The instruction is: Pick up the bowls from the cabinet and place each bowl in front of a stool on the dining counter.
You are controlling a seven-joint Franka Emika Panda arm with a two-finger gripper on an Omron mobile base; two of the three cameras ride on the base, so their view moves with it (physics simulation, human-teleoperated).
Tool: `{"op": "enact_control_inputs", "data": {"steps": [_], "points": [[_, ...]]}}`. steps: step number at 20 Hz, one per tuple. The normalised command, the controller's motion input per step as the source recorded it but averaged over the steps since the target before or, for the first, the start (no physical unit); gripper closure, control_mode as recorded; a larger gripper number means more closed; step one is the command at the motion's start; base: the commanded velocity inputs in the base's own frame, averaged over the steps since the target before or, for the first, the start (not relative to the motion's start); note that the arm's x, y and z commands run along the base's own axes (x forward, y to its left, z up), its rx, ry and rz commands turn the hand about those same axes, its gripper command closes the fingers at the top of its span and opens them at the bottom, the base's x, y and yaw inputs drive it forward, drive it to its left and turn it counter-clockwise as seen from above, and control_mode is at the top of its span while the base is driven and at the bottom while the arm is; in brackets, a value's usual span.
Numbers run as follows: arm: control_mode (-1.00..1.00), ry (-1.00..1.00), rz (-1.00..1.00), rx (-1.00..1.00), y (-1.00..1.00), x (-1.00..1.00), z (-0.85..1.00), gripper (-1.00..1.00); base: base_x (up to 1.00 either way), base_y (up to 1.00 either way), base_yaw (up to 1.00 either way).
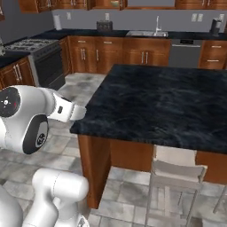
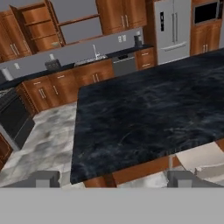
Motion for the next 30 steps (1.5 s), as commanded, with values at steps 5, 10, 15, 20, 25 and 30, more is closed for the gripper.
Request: {"op": "enact_control_inputs", "data": {"steps": [5,10,15,20,25,30], "points": [[1.00,0.00,0.00,0.00,0.00,0.00,0.00,-1.00,0.00,1.00,0.00],[1.00,0.00,0.00,0.00,0.00,0.00,0.00,-1.00,0.00,0.91,0.00],[1.00,0.00,0.00,0.00,0.00,0.00,0.00,-1.00,0.00,0.81,0.00],[1.00,0.00,0.00,0.00,0.00,0.00,0.00,-1.00,0.02,0.61,0.00],[1.00,0.00,0.00,0.00,0.00,0.00,0.00,-1.00,0.22,0.54,0.00],[1.00,0.00,0.00,0.00,0.00,0.00,0.00,-1.00,0.63,0.48,0.00]]}}
